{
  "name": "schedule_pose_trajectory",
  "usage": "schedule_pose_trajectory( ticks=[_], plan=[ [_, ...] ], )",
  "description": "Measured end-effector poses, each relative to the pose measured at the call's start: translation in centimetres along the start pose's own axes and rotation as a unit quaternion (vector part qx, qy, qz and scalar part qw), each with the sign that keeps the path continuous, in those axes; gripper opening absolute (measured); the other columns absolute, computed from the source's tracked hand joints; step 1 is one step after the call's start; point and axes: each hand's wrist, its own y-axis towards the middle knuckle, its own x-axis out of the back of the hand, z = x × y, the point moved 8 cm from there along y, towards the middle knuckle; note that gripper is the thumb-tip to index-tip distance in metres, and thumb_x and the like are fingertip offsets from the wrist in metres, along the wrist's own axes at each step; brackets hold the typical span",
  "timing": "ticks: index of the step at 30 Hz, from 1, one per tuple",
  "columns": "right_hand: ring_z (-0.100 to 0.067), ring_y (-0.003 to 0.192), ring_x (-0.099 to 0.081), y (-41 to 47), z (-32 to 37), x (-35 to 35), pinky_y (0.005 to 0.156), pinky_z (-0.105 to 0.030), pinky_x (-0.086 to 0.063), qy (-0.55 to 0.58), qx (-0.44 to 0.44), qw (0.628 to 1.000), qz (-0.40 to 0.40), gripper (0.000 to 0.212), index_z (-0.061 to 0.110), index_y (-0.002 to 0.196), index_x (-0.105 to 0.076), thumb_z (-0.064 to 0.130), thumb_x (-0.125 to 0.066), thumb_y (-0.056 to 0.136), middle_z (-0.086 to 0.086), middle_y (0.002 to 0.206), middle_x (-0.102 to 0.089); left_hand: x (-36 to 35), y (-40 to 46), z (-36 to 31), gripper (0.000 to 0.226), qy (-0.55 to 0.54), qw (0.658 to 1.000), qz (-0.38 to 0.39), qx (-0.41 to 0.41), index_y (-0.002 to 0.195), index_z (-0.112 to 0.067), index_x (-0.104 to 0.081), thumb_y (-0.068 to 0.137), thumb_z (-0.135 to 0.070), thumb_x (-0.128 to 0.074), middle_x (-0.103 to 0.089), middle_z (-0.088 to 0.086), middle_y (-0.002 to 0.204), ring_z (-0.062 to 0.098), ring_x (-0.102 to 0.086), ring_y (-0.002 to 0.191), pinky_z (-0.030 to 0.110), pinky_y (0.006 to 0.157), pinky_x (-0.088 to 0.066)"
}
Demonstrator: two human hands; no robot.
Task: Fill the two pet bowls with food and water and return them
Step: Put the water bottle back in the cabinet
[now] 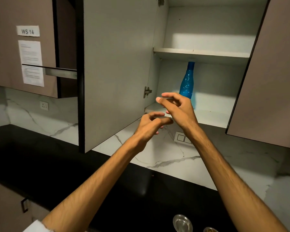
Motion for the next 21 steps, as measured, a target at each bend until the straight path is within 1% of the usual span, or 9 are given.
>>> schedule_pose_trajectory(
  ticks=[3,5,6,8,11,12,16,18,21],
  plan=[
    [-0.017,0.116,-0.069,-1.2,0.9,-0.8,0.096,-0.05,-0.061,0.001,0.005,1.0,0.012,0.044,0.019,0.131,-0.069,0.04,-0.076,0.093,-0.001,0.122,-0.072,0.4,-1.9,0.3,0.061,-0.007,1.0,-0.004,0.002,0.126,-0.021,-0.068,0.07,-0.045,-0.072,-0.075,0.001,0.116,0.016,-0.069,0.106,0.03,0.081,-0.051],
    [-0.018,0.115,-0.07,-2.2,1.7,-1.6,0.095,-0.05,-0.061,0.002,0.01,1.0,0.022,0.044,0.019,0.13,-0.069,0.041,-0.077,0.093,-0.002,0.122,-0.073,1.3,-3.1,0.9,0.05,-0.016,1.0,-0.011,0.011,0.122,-0.022,-0.07,0.076,-0.042,-0.072,-0.078,-0.002,0.11,0.016,-0.071,0.103,0.03,0.082,-0.053],
    [-0.017,0.114,-0.07,-2.7,2.2,-2.1,0.095,-0.049,-0.062,0.001,0.014,1.0,0.027,0.044,0.019,0.13,-0.069,0.041,-0.077,0.092,-0.001,0.121,-0.074,1.7,-3.6,1.4,0.041,-0.024,0.999,-0.017,0.017,0.119,-0.021,-0.072,0.083,-0.039,-0.072,-0.079,-0.002,0.107,0.016,-0.072,0.101,0.031,0.082,-0.054],
    [-0.01,0.109,-0.071,-3.7,3.1,-3.3,0.092,-0.044,-0.063,0.001,0.027,0.999,0.035,0.044,0.022,0.128,-0.07,0.043,-0.078,0.09,0.003,0.117,-0.074,2.8,-4.6,2.7,0.024,-0.042,0.998,-0.036,0.031,0.113,-0.018,-0.075,0.094,-0.029,-0.067,-0.08,-0.001,0.103,0.016,-0.073,0.095,0.03,0.08,-0.055],
    [0.005,0.098,-0.07,-5.3,5.3,-5.1,0.087,-0.029,-0.062,-0.01,0.058,0.997,0.042,0.046,0.027,0.125,-0.071,0.05,-0.08,0.087,0.011,0.11,-0.074,4.2,-6.2,4.8,0.022,-0.065,0.993,-0.071,0.062,0.108,-0.014,-0.076,0.095,-0.028,-0.064,-0.08,0.003,0.099,0.02,-0.076,0.093,0.029,0.077,-0.056],
    [0.005,0.097,-0.07,-5.8,6.1,-5.9,0.087,-0.028,-0.062,-0.012,0.071,0.996,0.043,0.047,0.028,0.125,-0.07,0.051,-0.08,0.085,0.012,0.11,-0.073,4.7,-6.7,5.6,0.023,-0.081,0.99,-0.084,0.08,0.107,-0.012,-0.076,0.094,-0.027,-0.065,-0.08,0.004,0.097,0.022,-0.077,0.092,0.03,0.077,-0.057],
    [-0.005,0.106,-0.069,-7.4,9.5,-8.5,0.089,-0.035,-0.063,-0.015,0.122,0.992,0.041,0.054,0.024,0.133,-0.066,0.047,-0.081,0.087,0.006,0.12,-0.071,6.5,-8.8,8.8,0.025,-0.173,0.961,-0.144,0.158,0.106,-0.007,-0.076,0.092,-0.02,-0.062,-0.08,0.009,0.097,0.022,-0.076,0.083,0.032,0.077,-0.055],
    [-0.008,0.11,-0.067,-7.9,11.1,-9.6,0.086,-0.035,-0.064,-0.015,0.146,0.988,0.04,0.059,0.021,0.138,-0.062,0.045,-0.081,0.088,0.002,0.128,-0.068,7.5,-9.7,10.2,0.026,-0.204,0.947,-0.174,0.18,0.107,-0.007,-0.076,0.093,-0.021,-0.06,-0.079,0.008,0.094,0.022,-0.074,0.082,0.032,0.076,-0.054],
    [-0.011,0.114,-0.066,-8.1,12.7,-10.8,0.087,-0.037,-0.064,-0.014,0.164,0.986,0.034,0.065,0.019,0.143,-0.058,0.044,-0.082,0.087,-0.002,0.135,-0.066,9.2,-10.8,12.0,0.024,-0.235,0.925,-0.216,0.204,0.105,-0.007,-0.077,0.092,-0.02,-0.062,-0.078,0.007,0.091,0.021,-0.073,0.076,0.03,0.07,-0.055]
  ],
)
